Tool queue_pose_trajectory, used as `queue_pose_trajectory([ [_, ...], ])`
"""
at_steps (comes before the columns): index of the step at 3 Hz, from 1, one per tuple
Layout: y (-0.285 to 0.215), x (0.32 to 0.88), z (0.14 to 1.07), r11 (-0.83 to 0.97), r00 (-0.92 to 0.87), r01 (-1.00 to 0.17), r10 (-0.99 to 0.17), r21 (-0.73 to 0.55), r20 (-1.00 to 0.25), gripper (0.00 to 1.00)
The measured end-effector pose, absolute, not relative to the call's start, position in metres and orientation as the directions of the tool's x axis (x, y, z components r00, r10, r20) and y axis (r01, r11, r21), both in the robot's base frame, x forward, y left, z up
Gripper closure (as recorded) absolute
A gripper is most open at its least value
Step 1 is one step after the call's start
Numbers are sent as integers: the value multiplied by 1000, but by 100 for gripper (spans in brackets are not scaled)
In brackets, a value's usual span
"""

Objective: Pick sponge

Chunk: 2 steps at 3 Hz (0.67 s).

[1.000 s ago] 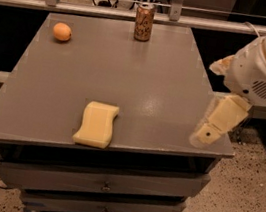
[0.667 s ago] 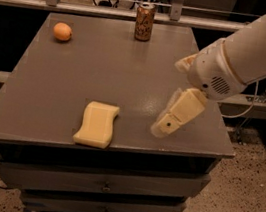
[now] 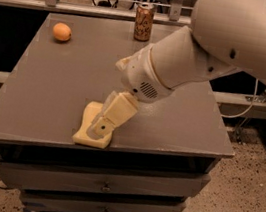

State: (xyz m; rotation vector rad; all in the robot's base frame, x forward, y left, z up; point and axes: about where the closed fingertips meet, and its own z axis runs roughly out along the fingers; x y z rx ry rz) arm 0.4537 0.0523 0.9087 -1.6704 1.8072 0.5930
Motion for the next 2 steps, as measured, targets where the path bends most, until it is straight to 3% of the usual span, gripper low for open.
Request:
queue_pose_trajectory([
  [2, 101, 431, 861, 85, 12, -989, -766, -120, -643, 0],
])
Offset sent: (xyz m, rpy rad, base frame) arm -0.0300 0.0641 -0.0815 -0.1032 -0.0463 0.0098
